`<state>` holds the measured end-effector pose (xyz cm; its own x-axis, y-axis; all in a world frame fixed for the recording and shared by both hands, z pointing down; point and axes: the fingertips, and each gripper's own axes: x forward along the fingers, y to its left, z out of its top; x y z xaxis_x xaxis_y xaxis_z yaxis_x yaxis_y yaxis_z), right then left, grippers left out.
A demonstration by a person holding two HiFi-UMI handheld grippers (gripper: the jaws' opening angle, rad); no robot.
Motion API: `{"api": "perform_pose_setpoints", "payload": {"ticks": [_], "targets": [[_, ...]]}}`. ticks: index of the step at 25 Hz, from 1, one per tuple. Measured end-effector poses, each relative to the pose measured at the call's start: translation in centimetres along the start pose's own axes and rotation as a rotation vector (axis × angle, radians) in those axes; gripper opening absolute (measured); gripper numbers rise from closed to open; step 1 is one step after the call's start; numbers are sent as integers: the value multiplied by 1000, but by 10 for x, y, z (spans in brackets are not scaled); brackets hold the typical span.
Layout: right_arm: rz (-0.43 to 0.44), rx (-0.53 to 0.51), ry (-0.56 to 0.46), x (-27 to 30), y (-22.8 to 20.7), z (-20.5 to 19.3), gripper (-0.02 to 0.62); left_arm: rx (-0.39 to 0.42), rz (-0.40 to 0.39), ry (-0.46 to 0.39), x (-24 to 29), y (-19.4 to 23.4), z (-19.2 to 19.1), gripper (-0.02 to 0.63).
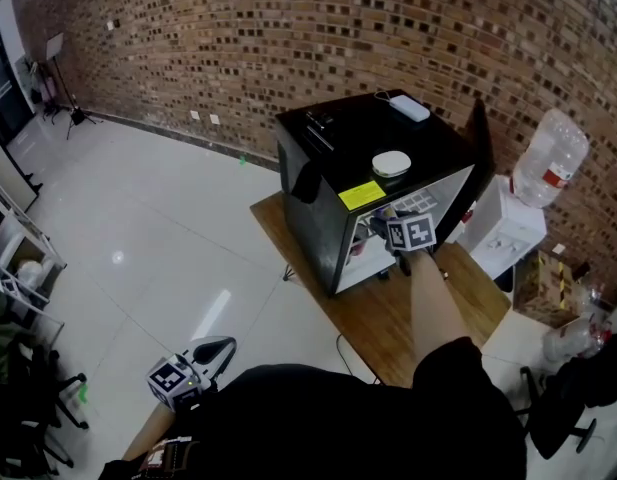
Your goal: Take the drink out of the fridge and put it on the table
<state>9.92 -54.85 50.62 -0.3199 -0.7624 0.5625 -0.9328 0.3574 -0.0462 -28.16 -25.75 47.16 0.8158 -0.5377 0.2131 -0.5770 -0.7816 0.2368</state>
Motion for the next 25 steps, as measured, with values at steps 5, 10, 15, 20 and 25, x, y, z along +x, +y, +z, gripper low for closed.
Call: {"api": "perform_pose_setpoints", "payload": {"ticks": [5,10,15,20,25], "targets": [[75,179,-269,-43,12,4,288,-17,-54,-15,-3,1,3,0],[104,198,-469,-96,49,-5,290,-58,-175,-35,5,14,10,0],[167,152,-589,-139,87,-27,290,-115,-329,-82,69,-13,15,0],[238,161,-649,-188,88,-75,290,-161,-451,-123,175,-78,15,0],[280,154,-665,-229,62,-137,290,-179,-543,-128,282,-164,-5,128]]}}
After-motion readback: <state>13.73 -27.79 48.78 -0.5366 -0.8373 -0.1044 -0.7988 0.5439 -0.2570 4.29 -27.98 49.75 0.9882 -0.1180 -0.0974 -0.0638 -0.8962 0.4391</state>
